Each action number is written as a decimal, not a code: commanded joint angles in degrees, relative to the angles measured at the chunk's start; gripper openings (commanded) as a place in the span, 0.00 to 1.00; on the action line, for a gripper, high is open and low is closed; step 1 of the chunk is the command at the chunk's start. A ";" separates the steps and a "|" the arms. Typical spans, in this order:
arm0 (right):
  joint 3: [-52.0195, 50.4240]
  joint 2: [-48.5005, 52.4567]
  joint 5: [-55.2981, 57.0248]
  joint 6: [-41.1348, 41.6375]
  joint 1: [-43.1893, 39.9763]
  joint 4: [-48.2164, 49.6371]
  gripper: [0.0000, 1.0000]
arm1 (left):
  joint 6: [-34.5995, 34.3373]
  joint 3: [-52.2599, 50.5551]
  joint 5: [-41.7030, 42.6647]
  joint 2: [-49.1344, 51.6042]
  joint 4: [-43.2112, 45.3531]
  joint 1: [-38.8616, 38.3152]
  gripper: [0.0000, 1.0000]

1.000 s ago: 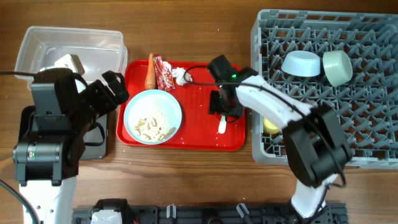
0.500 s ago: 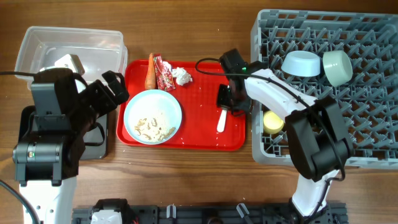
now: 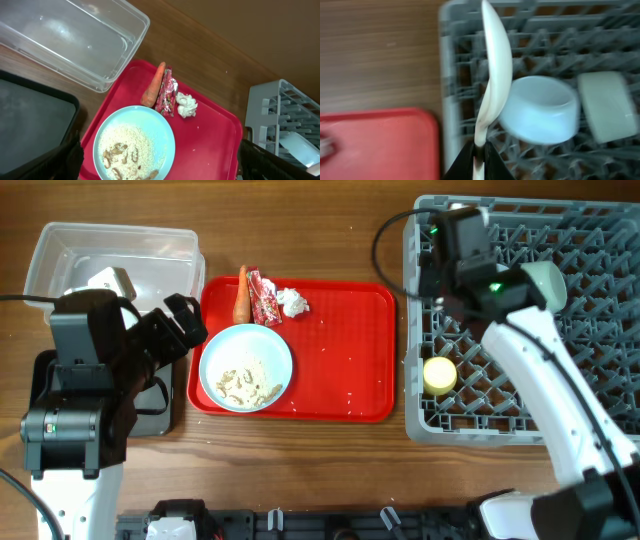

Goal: Sort waste into correct bins and load items into the dishwasher rack

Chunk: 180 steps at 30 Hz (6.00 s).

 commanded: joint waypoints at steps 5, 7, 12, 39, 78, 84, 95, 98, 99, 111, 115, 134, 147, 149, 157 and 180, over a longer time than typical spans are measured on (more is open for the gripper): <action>-0.39 10.75 -5.95 -5.14 -2.71 1.49 0.09 | -0.50 1.03 -1.18 0.00 0.15 -0.07 1.00; -0.37 11.13 -10.97 -5.07 -2.69 1.31 0.24 | -0.52 1.03 -1.18 0.00 0.15 -0.07 1.00; 1.11 5.60 -13.07 -4.37 -2.69 -1.27 0.51 | -0.50 1.03 -1.18 0.00 0.15 -0.07 1.00; -17.38 -57.18 -10.36 -9.75 4.59 -6.58 1.00 | -0.50 1.03 -1.18 0.00 0.15 -0.07 1.00; -80.39 -89.15 -16.02 -3.41 -6.73 44.17 1.00 | -1.57 1.03 2.03 0.00 0.13 -0.07 1.00; -80.39 -89.15 -16.02 -3.45 -6.73 44.17 1.00 | -2.67 0.81 9.05 8.59 8.04 -6.47 1.00; -80.39 -89.15 -16.04 -3.41 -6.73 44.17 1.00 | 1.42 0.81 -2.95 46.73 33.88 -23.78 0.75; -80.39 -89.15 -16.02 -3.41 -6.73 44.15 1.00 | 1.40 0.81 -7.28 53.29 38.21 -24.04 0.78; -80.39 -89.15 -16.02 -3.41 -6.73 44.15 1.00 | 1.42 0.81 -8.92 54.88 38.91 -24.04 0.80; -80.39 -89.15 -16.04 -3.41 -6.73 44.15 1.00 | 0.98 2.16 -8.07 45.35 35.04 -23.65 0.12; -80.39 -89.15 -16.02 -3.41 -6.73 44.15 1.00 | 1.01 2.14 -16.90 34.84 29.29 -19.02 0.14; -80.39 -89.15 -16.02 -3.43 -6.73 44.15 1.00 | 13.07 1.18 -6.40 40.30 23.34 -9.11 0.75; -80.39 -89.15 -16.02 -3.41 -6.73 44.17 1.00 | 13.27 1.01 -10.34 55.74 26.86 -10.69 0.64; -80.39 -89.15 -16.02 -3.41 -6.73 44.17 1.00 | 13.29 1.01 -10.36 55.71 26.95 -10.67 0.58; -80.39 -89.15 -16.02 -3.41 -6.73 44.15 1.00 | 13.27 2.58 -10.38 46.97 26.34 -10.67 0.26; -80.39 -89.15 -16.02 -3.41 -6.73 44.15 1.00 | -33.24 -19.12 -12.81 23.17 3.98 22.34 0.26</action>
